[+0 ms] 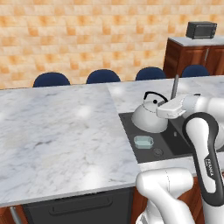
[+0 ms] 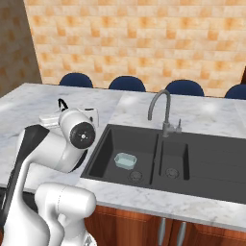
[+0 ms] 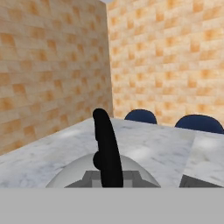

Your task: Open the cabinet, pick the kettle from the cabinet, and place it in the sink.

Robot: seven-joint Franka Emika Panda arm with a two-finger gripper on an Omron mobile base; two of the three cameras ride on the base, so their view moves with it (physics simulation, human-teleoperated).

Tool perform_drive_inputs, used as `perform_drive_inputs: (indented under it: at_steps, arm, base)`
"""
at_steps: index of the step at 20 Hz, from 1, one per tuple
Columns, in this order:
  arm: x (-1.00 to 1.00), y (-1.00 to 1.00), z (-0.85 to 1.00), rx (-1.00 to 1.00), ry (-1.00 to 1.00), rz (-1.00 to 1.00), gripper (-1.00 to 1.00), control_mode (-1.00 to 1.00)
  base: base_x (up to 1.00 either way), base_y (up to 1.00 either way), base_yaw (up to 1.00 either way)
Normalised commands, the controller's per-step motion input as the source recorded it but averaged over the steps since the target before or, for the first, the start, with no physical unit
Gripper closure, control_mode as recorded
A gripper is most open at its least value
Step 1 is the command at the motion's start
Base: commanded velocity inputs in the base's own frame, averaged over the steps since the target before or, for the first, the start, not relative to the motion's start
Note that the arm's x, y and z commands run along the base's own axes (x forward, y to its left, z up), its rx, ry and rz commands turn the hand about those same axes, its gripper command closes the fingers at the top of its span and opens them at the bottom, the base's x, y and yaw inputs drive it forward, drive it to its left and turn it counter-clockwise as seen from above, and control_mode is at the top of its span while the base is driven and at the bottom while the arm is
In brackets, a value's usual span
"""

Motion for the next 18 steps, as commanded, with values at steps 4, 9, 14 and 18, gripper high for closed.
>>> perform_drive_inputs:
  at_steps: [4, 9, 14, 18]
  arm:
    - [0.00, 0.00, 0.00, 0.00, 0.00, 0.00, 1.00, -1.00]
    - [0.00, 0.00, 0.00, 0.00, 0.00, 0.00, 1.00, -1.00]
    - [-0.01, 0.00, 0.00, 0.00, 0.00, 0.00, 1.00, -1.00]
    - [0.00, 0.01, 0.00, -0.04, 0.00, -0.11, 1.00, -1.00]
  base:
    - [0.00, 0.00, 0.00]
    - [0.00, 0.00, 0.00]
    - [0.00, 0.00, 0.00]
    - [0.00, 0.00, 0.00]
